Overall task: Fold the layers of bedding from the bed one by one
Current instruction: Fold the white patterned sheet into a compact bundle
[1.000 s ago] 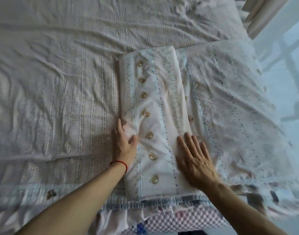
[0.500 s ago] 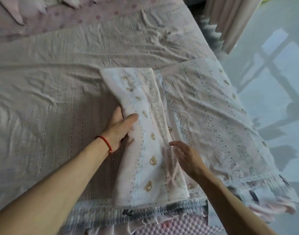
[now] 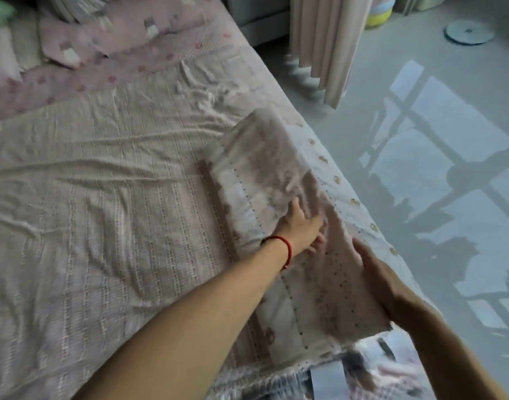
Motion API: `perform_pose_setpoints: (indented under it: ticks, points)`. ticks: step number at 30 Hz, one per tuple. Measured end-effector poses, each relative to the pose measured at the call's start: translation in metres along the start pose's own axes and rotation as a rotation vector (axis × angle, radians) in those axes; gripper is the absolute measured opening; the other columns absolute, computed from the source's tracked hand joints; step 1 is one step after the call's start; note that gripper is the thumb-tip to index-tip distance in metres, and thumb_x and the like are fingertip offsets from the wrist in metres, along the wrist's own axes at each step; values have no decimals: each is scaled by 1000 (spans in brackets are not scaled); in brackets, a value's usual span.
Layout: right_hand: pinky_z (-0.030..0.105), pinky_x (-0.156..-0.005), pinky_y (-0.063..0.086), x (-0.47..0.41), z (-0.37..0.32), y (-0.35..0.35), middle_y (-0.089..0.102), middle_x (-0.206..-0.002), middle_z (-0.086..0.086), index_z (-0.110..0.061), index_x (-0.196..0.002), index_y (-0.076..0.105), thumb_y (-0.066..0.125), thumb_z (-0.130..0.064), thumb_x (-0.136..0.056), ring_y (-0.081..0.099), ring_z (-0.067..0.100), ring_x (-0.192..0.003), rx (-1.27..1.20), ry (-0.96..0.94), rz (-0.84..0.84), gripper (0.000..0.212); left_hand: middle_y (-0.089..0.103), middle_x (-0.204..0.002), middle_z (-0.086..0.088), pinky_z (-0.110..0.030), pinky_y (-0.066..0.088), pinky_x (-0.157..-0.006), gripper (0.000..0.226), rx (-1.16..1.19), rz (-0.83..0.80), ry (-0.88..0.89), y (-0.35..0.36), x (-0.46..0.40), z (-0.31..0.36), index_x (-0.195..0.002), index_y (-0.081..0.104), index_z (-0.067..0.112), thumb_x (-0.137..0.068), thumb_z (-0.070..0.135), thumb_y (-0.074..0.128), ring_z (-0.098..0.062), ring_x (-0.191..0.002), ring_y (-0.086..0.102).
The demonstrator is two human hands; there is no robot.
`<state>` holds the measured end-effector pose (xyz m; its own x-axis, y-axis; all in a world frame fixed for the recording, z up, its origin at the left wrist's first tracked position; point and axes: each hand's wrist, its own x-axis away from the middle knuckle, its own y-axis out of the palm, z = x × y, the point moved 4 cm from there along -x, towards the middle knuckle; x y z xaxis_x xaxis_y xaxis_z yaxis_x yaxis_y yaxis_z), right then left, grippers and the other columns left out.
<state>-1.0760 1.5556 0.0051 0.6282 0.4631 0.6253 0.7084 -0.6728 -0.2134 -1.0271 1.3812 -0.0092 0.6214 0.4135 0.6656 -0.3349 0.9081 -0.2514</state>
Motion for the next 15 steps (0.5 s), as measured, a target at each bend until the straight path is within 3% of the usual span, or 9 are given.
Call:
perform_pose_setpoints:
  ticks: [2, 4, 6, 8, 10, 12, 13, 14, 15]
  points:
    - [43, -93, 49, -12, 34, -8, 67, -107, 3, -26, -108, 65, 47, -69, -93, 63, 26, -99, 287, 43, -30, 49, 61, -128, -15, -37, 53, -89, 71, -378, 24, 5, 0, -1, -31, -157, 17, 26, -95, 34, 51, -34, -113, 62]
    - [44, -87, 50, -21, 57, -15, 67, -96, 3, -18, -103, 62, 60, -50, -97, 62, 28, -92, 521, -11, 11, 33, 49, -135, -14, -40, 46, -99, 57, -622, 126, 29, -8, -6, -62, -148, 33, 22, -94, 28, 51, -34, -124, 50]
    - [41, -75, 50, -21, 58, -18, 65, -83, -2, -16, -91, 60, 65, -38, -96, 61, 22, -78, 572, -90, 92, 23, 40, -134, -11, -37, 40, -106, 49, -628, 228, 46, -26, -6, -79, -141, 42, 21, -93, 20, 54, -31, -127, 44]
    - [37, -64, 45, -21, 59, -22, 62, -73, -2, -16, -82, 55, 66, -37, -95, 56, 15, -69, 548, -137, 172, 27, 34, -130, -9, -35, 40, -105, 44, -589, 297, 86, -43, -10, -88, -134, 47, 20, -92, 15, 57, -31, -121, 45]
    - [36, -63, 44, -26, 67, -22, 58, -72, 1, -17, -82, 47, 68, -38, -95, 52, 16, -66, 541, -64, 156, 32, 32, -126, -8, -39, 46, -99, 39, -585, 408, 99, -59, -16, -92, -126, 50, 24, -90, 14, 60, -32, -113, 47]
    - [40, -69, 50, -25, 66, -14, 59, -83, 4, -25, -98, 47, 64, -40, -95, 54, 24, -71, 767, 20, 146, 23, 31, -125, -8, -41, 46, -97, 37, -569, 481, 59, -70, -21, -93, -126, 49, 26, -91, 17, 60, -33, -110, 44]
    - [42, -71, 51, -28, 60, -7, 59, -93, 7, -30, -120, 46, 61, -36, -95, 56, 28, -79, 942, -29, 199, 30, 31, -127, -10, -40, 45, -98, 39, -545, 511, 35, -72, -25, -93, -128, 49, 26, -92, 19, 61, -34, -111, 43]
    - [45, -78, 52, -30, 51, 3, 58, -114, 13, -31, -146, 30, 59, -32, -94, 58, 33, -94, 1100, -119, 243, 59, 31, -128, -11, -39, 44, -97, 42, -506, 537, -5, -74, -27, -94, -131, 47, 28, -92, 20, 61, -36, -111, 44]
    - [53, -92, 47, -29, 40, 16, 43, -144, 21, -29, -159, 8, 57, -34, -95, 51, 41, -121, 1159, -201, 254, 81, 32, -129, -13, -39, 43, -97, 46, -455, 561, -49, -75, -29, -95, -134, 45, 30, -92, 22, 63, -38, -111, 46]
